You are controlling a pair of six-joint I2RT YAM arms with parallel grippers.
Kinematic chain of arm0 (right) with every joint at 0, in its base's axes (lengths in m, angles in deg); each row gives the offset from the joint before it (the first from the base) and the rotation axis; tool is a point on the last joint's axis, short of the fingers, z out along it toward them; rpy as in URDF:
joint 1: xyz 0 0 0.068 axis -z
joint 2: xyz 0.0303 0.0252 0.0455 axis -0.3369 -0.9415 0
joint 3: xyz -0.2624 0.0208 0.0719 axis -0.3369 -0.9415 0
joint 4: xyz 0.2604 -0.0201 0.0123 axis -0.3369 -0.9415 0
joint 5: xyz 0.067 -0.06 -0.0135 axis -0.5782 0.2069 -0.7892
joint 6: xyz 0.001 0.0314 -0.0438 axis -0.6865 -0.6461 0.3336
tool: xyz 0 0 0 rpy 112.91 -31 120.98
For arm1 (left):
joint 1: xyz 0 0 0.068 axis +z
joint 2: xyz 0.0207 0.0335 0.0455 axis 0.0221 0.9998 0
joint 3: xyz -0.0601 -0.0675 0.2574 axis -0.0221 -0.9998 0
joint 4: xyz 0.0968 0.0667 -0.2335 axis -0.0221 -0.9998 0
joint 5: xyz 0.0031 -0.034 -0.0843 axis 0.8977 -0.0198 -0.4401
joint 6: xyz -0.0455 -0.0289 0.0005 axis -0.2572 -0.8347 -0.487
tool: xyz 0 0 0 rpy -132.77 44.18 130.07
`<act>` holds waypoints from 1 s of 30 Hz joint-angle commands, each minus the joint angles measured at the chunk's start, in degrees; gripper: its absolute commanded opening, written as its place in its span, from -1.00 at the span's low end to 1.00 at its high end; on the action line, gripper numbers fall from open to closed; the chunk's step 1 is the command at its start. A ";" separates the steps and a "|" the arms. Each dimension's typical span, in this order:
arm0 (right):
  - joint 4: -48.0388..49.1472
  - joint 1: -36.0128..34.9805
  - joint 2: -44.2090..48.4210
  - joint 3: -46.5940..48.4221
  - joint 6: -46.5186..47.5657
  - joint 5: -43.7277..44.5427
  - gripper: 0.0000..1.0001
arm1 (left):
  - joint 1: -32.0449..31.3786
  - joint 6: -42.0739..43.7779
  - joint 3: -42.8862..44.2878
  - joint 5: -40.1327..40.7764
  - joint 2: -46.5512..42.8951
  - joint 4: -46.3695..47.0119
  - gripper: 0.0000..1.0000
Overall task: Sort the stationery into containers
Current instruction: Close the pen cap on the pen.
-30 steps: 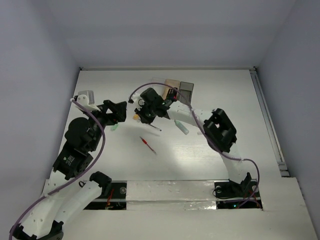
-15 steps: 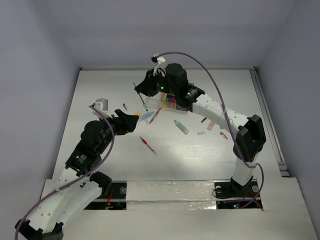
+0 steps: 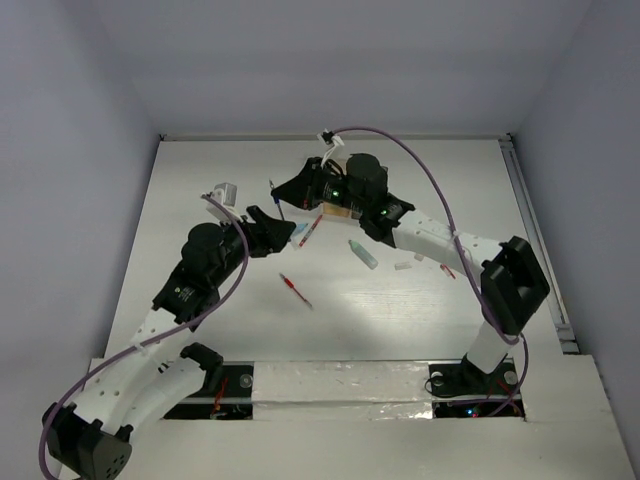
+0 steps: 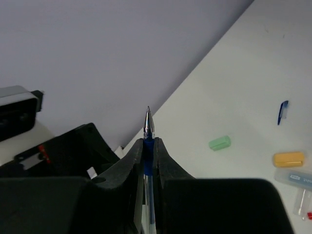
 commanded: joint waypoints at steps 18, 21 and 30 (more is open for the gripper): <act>9.44 -0.27 2.54 -1.91 -2.86 -2.63 -1.00 | 0.43 0.33 -0.49 -2.83 2.30 8.27 -0.44; 9.53 -0.27 2.19 -1.82 -3.30 -2.81 -1.00 | 0.43 0.59 -0.49 -2.75 2.13 7.83 -0.86; 3.05 -0.27 2.01 1.07 -0.32 -2.98 -0.41 | 1.57 4.28 1.44 -0.29 -2.08 0.38 -1.00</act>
